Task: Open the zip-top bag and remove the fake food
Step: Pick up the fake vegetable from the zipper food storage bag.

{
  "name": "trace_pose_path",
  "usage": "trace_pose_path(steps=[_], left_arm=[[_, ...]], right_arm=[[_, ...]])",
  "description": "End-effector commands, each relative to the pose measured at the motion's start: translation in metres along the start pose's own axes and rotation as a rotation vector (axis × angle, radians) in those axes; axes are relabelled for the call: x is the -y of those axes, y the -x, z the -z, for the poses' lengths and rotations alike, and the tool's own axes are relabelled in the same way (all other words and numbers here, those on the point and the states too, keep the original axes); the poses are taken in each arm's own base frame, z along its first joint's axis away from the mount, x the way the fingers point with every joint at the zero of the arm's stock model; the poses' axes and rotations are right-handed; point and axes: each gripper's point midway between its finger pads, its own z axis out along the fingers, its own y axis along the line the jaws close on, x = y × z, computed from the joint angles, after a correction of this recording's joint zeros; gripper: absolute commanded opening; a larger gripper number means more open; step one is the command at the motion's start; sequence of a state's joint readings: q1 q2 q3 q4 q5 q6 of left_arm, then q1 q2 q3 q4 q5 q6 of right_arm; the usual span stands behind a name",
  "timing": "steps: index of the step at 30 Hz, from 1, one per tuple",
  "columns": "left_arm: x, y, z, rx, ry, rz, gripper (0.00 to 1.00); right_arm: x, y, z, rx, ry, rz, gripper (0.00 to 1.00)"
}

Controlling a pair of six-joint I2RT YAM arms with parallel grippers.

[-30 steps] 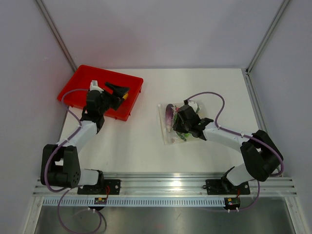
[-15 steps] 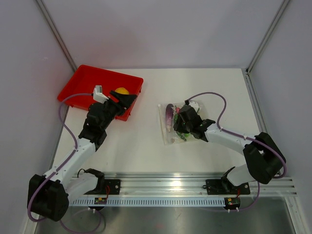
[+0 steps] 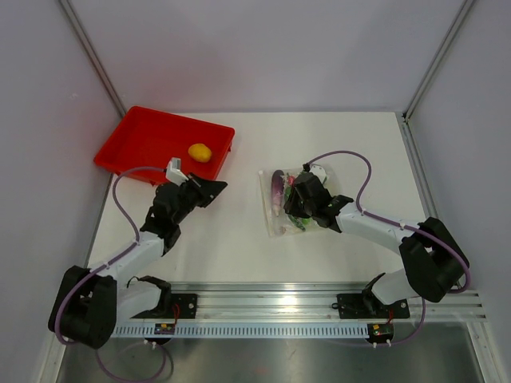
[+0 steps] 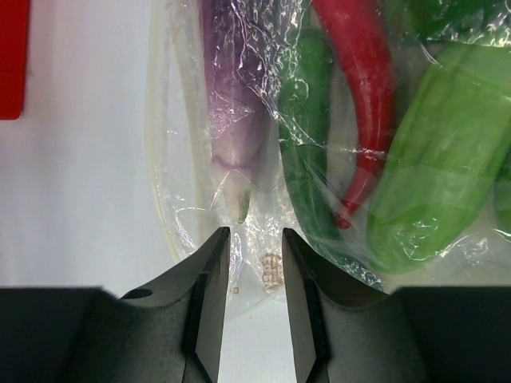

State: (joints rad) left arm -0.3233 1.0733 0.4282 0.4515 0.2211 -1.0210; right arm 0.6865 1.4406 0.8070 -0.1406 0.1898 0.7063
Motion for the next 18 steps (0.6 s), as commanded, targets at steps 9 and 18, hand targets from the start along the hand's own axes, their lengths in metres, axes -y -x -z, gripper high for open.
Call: trace_pose_path(steps=[9,18], left_arm=[[0.023,-0.020,-0.023,-0.096,-0.258,-0.001,0.00],[0.005,-0.032,-0.034,-0.149,-0.192,0.010,0.00]], right_arm=[[-0.010,0.014,0.008,0.059,0.054,0.004,0.44],[-0.010,0.014,0.006,0.060,0.050,0.006,0.46]])
